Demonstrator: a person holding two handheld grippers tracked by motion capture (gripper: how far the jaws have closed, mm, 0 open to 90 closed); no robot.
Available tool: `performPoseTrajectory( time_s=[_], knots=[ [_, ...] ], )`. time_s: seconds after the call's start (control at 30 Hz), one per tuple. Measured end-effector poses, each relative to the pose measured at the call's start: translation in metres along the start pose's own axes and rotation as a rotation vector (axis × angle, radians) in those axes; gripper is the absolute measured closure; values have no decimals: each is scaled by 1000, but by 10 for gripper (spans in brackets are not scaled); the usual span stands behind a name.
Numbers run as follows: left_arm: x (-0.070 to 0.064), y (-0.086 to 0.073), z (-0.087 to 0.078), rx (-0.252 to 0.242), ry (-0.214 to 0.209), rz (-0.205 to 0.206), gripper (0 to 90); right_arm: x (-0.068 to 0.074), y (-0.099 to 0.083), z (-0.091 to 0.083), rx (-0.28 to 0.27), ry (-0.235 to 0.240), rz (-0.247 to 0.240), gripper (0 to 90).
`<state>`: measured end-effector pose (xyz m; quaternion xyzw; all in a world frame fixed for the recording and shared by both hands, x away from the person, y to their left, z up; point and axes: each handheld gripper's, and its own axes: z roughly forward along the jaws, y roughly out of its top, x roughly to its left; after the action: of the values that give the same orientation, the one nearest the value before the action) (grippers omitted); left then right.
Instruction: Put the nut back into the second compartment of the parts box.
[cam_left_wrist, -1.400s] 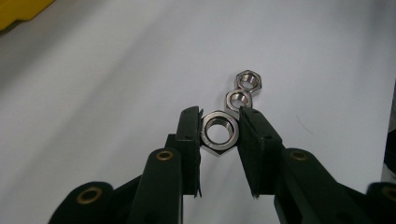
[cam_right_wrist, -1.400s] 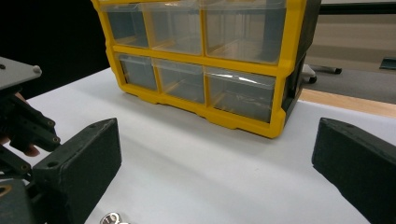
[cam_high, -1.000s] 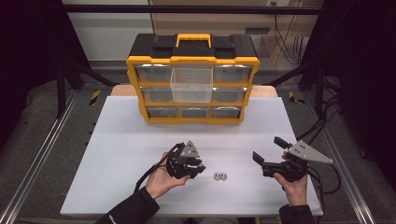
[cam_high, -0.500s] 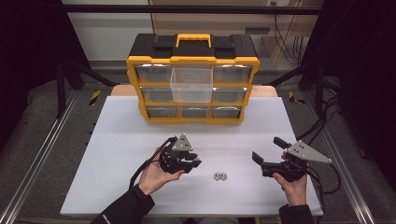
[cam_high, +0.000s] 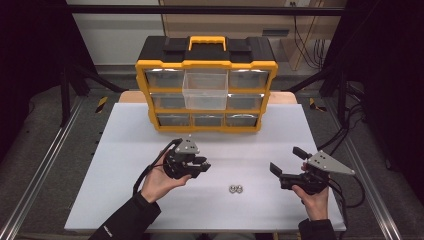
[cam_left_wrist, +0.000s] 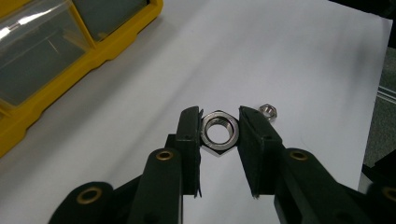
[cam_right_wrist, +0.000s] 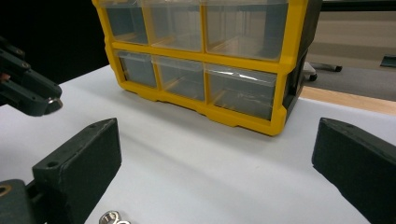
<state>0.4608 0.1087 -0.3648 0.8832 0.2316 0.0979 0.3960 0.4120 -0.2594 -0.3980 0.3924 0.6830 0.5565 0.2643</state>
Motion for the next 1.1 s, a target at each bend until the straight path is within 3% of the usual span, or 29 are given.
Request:
performPoseTrajectory(
  time_s=[0.5,1.1],
  knots=[
    [7,23,-20,-43,5,-2,693,0,0,0,1,3,1,18],
    [13,50,-51,-75,47,32,693,0,0,-1,0,4,3,18]
  ],
)
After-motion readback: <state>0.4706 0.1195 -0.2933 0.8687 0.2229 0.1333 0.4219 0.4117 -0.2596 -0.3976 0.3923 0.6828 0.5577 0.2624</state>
